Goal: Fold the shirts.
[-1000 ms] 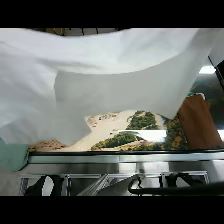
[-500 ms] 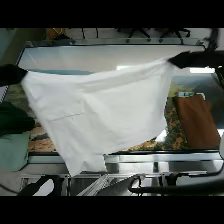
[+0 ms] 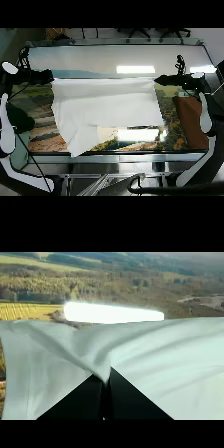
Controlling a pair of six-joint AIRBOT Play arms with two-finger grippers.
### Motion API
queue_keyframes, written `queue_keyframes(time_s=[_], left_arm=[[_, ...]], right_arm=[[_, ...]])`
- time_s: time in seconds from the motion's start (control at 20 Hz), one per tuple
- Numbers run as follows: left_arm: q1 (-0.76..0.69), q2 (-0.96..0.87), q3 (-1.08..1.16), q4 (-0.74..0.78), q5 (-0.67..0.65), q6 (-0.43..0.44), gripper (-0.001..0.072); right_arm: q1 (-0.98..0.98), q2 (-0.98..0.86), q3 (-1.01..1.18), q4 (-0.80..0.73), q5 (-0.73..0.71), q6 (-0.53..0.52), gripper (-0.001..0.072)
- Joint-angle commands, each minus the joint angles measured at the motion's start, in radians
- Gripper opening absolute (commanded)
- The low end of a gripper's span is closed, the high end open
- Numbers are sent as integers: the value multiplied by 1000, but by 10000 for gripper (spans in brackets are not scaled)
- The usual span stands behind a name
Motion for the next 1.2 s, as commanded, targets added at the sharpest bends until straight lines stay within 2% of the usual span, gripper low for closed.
queue_keyframes(time_s=[0.0,0.5,0.65,0.7,0.75,0.8,0.9,1.0,1.15], left_arm=[[-6,-90,51,69,-107,-74,13],[-43,-92,-179,77,135,-77,15],[-44,-92,-177,67,116,-79,21],[-44,-91,-177,68,79,-81,142],[-43,-88,-177,68,37,-91,527],[-39,-77,-177,70,-13,-117,706],[-23,-37,-168,69,-122,-137,700],[0,19,-172,70,-234,-143,699],[38,154,-353,71,-298,-168,700]], right_arm=[[1,-26,7,-53,-24,-8,21],[10,-71,7,-114,-31,-10,22],[9,-71,7,-114,-30,-9,41],[8,-69,7,-114,-17,-9,167],[8,-64,8,-114,4,-9,321],[5,-51,9,-115,35,-9,395],[-17,6,10,-129,111,13,394],[-58,83,9,-212,190,124,394],[-127,153,-16,-236,431,217,388]])
